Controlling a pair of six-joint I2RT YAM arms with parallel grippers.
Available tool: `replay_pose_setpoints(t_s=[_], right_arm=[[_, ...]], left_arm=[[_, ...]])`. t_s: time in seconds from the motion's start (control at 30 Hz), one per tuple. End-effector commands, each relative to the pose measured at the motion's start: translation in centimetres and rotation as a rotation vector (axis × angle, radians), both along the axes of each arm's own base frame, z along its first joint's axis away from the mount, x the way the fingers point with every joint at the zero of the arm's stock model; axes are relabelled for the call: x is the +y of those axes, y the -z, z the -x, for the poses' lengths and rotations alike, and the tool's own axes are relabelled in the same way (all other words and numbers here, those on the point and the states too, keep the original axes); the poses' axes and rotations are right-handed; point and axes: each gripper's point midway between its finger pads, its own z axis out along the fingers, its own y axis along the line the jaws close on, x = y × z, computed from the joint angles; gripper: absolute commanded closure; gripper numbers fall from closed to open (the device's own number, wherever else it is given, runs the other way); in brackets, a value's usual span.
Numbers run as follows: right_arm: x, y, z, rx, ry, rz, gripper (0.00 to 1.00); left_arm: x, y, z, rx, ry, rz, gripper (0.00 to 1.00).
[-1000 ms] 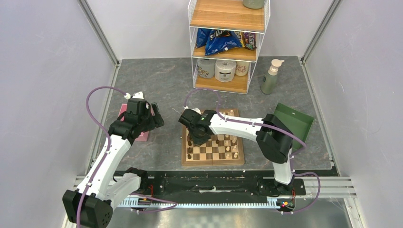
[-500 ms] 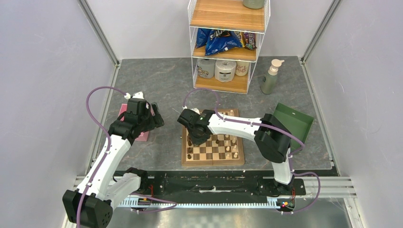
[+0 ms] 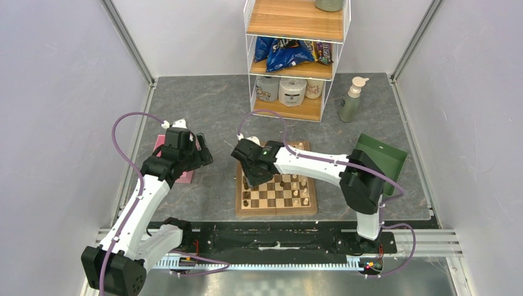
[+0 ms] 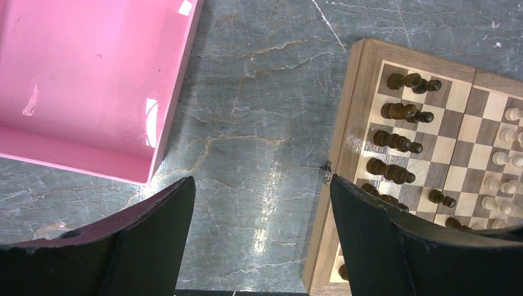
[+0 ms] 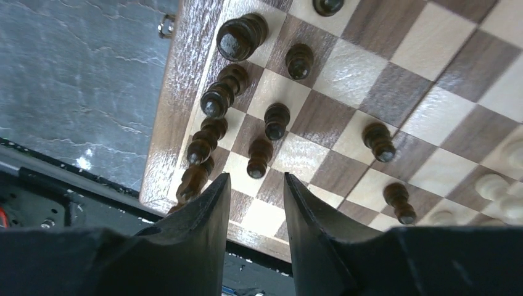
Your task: Set up the chess pieces on the board
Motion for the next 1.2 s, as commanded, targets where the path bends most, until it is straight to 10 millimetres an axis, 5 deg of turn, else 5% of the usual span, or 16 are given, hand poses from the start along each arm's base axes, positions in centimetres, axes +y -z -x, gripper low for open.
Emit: replay_pose_setpoints(t_s=[0.0,0.27,0.73,1.17], right_arm=[[-1.0,-5.2,-1.9,-0.141,0.035,-0.055,0.56],[-5.3,-3.1,-4.7,-0.111,0.148,0.006,0.57],[-5.7,0.4,-5.4,-0.05,0.148,0.067,0.59],[-5.8,1.1,-4.9,-0.02,0.146,0.071,0.77]], left_arm=[[-0.1,-0.4,-0.5,-0.028,0.03,-0.009,0.13],[-0.1,-0.5,-0.5,-0.032,0.03,-0.009,0.13],[-0.1,-0.3,-0.5,-0.026,0.028,-0.011,0.13],[-0.1,-0.3,-0.5,-0.025,0.029,-0.01,0.13]])
